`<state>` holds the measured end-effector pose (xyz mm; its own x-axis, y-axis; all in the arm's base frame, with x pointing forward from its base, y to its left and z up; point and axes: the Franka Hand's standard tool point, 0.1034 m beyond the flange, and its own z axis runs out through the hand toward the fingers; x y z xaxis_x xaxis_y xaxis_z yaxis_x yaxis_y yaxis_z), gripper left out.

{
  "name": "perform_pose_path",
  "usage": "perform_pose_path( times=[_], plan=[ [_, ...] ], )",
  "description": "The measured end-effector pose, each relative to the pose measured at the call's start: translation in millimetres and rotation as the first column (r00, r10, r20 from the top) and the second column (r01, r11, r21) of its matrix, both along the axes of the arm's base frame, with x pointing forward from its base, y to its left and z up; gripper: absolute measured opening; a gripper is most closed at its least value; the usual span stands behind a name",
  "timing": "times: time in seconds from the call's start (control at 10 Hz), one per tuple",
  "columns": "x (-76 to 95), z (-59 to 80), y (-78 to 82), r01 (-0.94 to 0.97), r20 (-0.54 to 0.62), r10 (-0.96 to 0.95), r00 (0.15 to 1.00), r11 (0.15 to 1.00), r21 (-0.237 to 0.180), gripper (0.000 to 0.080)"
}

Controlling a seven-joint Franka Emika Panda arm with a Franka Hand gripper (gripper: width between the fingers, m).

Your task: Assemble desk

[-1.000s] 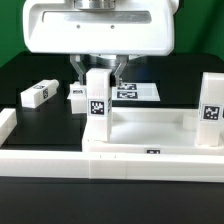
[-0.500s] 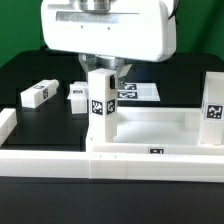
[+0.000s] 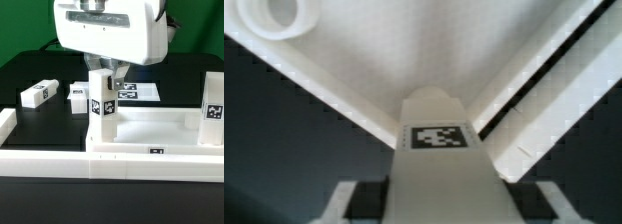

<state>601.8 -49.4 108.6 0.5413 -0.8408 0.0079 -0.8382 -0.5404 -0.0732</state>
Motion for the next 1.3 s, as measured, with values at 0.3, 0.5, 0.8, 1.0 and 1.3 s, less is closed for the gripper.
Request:
perform_pose_path(
  times=[0.3,0.5,0.8,1.0,1.3],
  plan=[
    [0.0,-0.1,0.6,-0.052,0.001,0.052,0.999,0.999,-0.003,0.0588],
    [-0.3,-1.3,0.9,-0.175,0.001,0.175,0.985,0.984,-0.016,0.0639],
    [0.2,-1.2,6.4,-0.424,-0.003,0.424,0.906,0.905,-0.042,0.0647],
    [0.2,-1.2,6.2,-0.544,-0.005,0.544,0.839,0.838,-0.05,0.0649],
    [3.2,-2.6,5.3,-0.764,-0.033,0.766,0.642,0.636,-0.105,0.0649]
  ],
)
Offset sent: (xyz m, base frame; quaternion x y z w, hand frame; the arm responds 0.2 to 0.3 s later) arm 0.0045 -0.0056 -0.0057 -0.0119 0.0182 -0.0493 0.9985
